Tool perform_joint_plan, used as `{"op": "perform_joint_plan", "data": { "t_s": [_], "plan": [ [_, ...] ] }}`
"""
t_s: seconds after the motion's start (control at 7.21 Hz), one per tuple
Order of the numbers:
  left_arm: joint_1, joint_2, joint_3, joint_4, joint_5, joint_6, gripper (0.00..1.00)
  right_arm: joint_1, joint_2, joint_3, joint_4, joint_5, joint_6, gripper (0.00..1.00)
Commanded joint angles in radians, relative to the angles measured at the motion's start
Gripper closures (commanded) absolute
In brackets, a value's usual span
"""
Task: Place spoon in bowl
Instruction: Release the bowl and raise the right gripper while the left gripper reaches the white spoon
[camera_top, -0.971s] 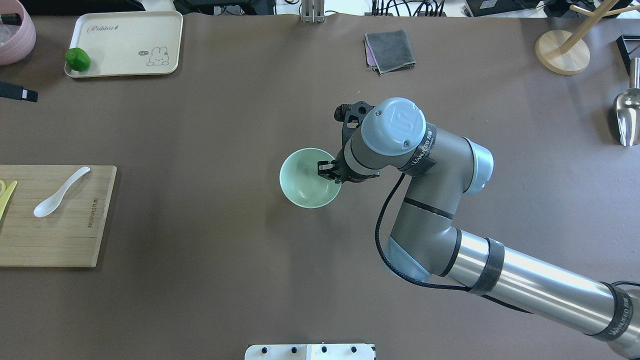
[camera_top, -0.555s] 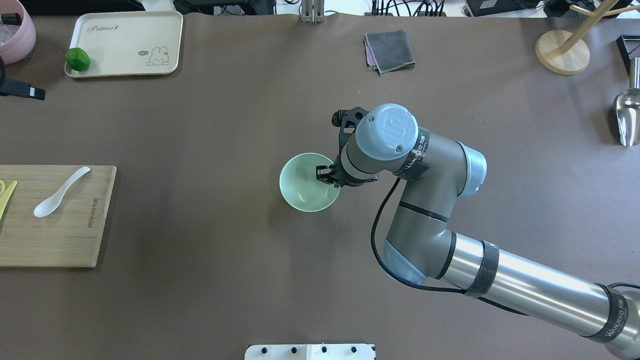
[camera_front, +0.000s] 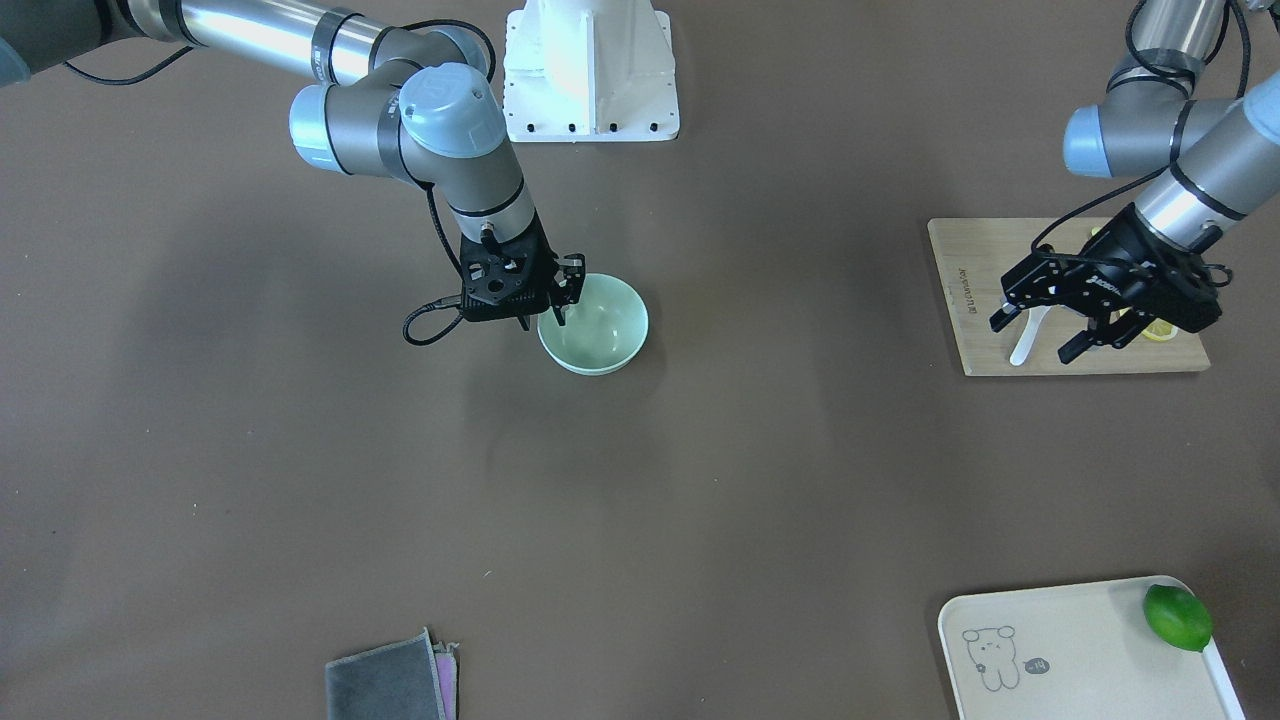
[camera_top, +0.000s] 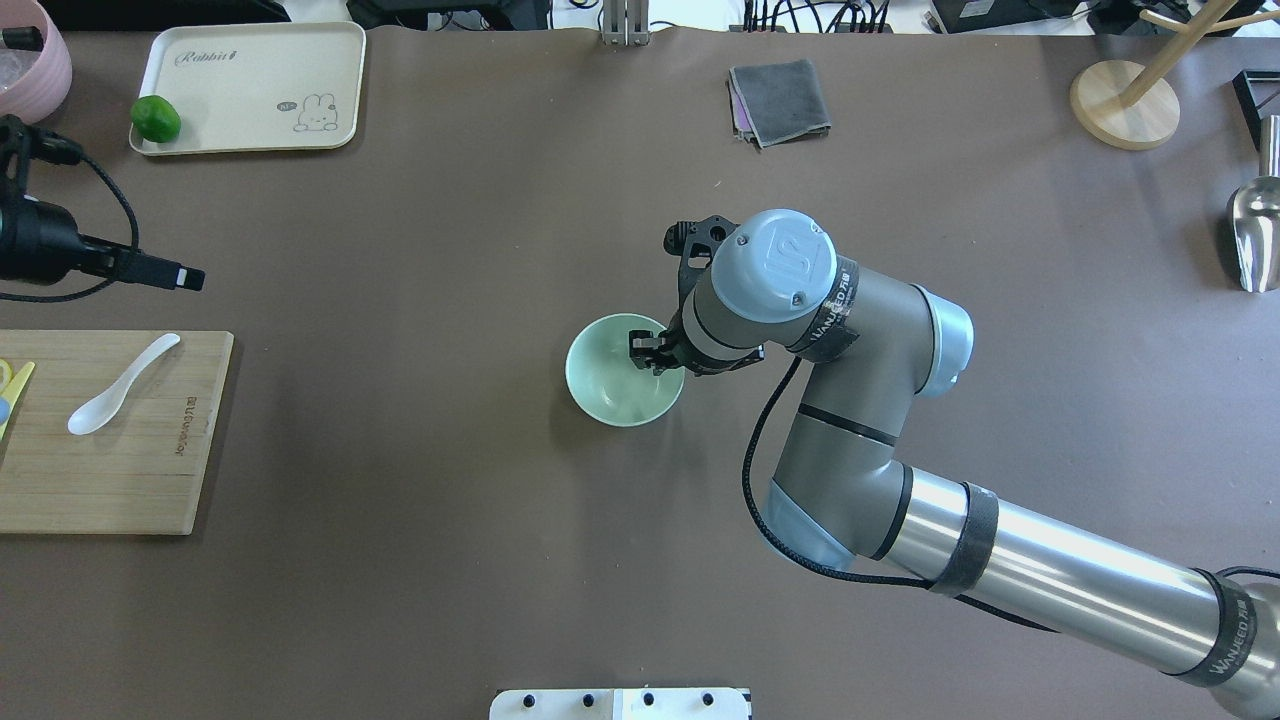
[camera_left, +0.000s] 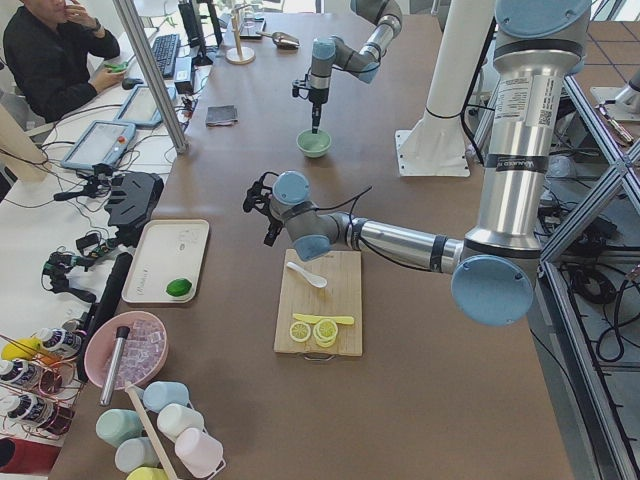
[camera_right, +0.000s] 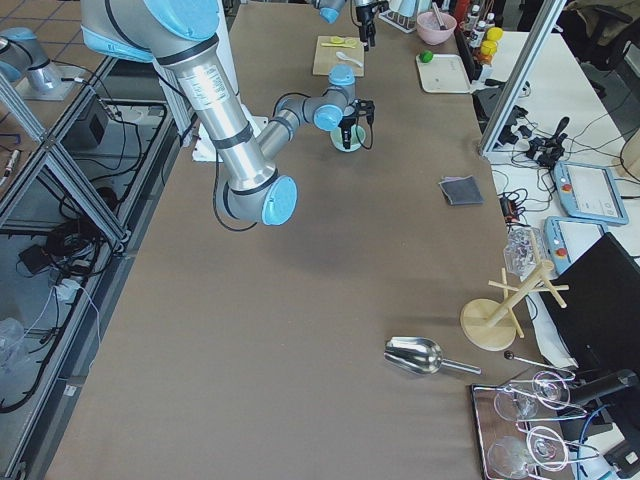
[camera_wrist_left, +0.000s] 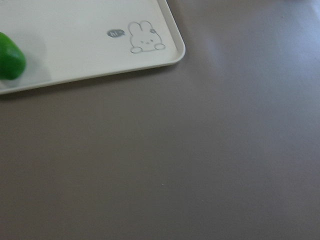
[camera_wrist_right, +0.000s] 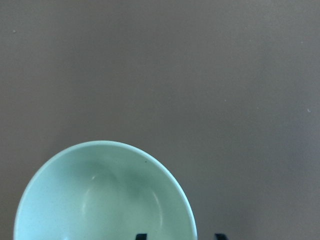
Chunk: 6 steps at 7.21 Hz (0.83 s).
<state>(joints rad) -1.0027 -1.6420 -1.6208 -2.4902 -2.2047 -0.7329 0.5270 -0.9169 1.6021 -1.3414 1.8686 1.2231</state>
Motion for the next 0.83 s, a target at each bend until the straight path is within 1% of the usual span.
{"op": "perform_joint_plan", "data": {
  "t_s": [0.0,0.14,0.28,0.42,0.55,0.69],
  "plan": [
    [0.078,0.033,-0.005,-0.001,0.115,0.049,0.03,0.022,0.001,0.025,-0.001,0.006,0.001,0.00],
    [0.078,0.059,-0.001,0.001,0.117,0.108,0.03,0.043,0.001,0.041,-0.005,0.012,-0.001,0.00],
    [0.076,0.098,0.002,-0.001,0.118,0.219,0.03,0.068,-0.002,0.050,-0.007,0.027,-0.007,0.00],
    [0.076,0.135,-0.001,-0.009,0.118,0.277,0.03,0.109,-0.007,0.053,-0.004,0.074,-0.017,0.00],
    [0.078,0.140,0.004,-0.025,0.118,0.277,0.03,0.151,-0.017,0.055,-0.002,0.127,-0.027,0.00],
    [0.078,0.152,0.007,-0.029,0.117,0.279,0.03,0.177,-0.034,0.061,-0.002,0.144,-0.057,0.00]
  ]
}}
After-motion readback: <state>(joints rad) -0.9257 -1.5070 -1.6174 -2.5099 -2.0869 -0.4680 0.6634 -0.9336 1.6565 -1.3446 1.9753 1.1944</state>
